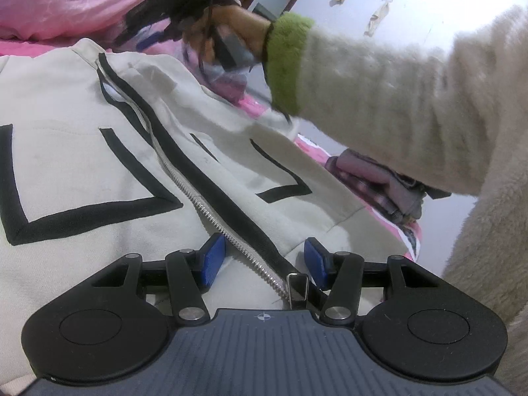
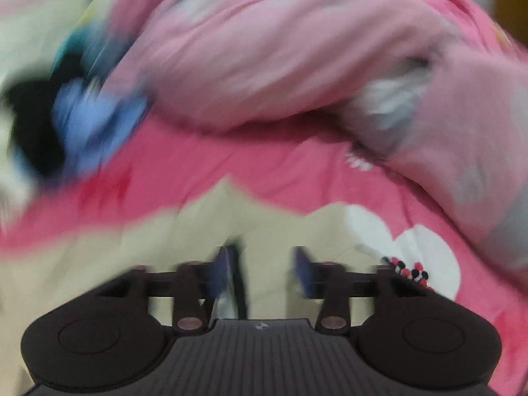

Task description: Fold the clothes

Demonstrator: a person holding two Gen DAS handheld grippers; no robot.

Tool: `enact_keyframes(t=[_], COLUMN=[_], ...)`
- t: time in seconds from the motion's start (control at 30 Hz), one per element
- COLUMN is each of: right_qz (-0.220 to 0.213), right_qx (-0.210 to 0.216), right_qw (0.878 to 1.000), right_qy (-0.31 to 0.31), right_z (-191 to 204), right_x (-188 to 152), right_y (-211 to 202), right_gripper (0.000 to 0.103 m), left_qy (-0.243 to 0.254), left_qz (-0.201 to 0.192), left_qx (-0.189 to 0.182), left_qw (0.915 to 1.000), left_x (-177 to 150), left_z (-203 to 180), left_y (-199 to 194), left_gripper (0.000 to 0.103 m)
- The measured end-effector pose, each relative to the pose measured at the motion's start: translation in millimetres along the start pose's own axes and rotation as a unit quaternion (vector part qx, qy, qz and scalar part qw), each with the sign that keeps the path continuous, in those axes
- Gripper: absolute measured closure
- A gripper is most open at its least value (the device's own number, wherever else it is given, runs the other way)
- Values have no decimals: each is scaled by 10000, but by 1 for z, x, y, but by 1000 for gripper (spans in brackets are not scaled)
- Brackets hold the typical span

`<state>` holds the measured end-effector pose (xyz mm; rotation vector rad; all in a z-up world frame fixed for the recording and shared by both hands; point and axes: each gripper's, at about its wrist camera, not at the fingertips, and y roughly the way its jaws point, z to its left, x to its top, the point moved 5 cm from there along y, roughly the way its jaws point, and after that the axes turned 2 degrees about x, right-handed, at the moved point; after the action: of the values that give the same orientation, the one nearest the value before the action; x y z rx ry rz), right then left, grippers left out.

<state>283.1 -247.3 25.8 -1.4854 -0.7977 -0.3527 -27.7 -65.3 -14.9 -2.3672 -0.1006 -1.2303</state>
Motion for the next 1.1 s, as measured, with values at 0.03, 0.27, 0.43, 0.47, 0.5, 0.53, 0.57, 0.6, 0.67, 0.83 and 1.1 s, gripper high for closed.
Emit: enact_keyframes(t=[0.03,0.27,0.43,0.47,0.5,0.53,0.57,0.6,0.67,0.83,1.1], right_qz=[-6,4,-405,-504,-600,-737,-879,-1021,-1219,-1050,-628], right_qx=[-134,-224,-16,-1,33,67,101,135,224,164,-317], right_qw=[9995,9995,9968,9952,9935,9914,9888,9859,9811,9865,9967], right_qy=[-268,-210,694,843,965,1082,1199,1315,1483,1248,393], right_z=[13,23,2,-3,-7,-11,-15,-19,-24,-17,13], right_x=[-6,-14,-9,-9,-8,-4,-1,2,9,22,2], right_y=[3,39,19,15,12,9,6,3,0,12,25], right_gripper=[43,77,103,103,103,103,103,103,103,103,64], left_qy=[-12,-20,12,30,49,68,80,87,84,72,73], left_qz=[-18,-72,-71,-70,-69,-68,-68,-68,-71,-70,-83], left_qx=[-11,-19,31,45,58,71,84,92,95,81,80], left_qw=[10000,10000,10000,10000,9999,9999,9999,9999,9999,9999,9999], left_x=[0,1,1,1,1,1,1,1,2,2,1], left_z=[0,-2,-4,-5,-5,-5,-5,-6,-5,-6,-4], left_y=[-1,-2,-2,-2,-2,-2,-2,-2,-3,-2,0], left_gripper=[50,50,50,50,50,50,50,50,50,50,50])
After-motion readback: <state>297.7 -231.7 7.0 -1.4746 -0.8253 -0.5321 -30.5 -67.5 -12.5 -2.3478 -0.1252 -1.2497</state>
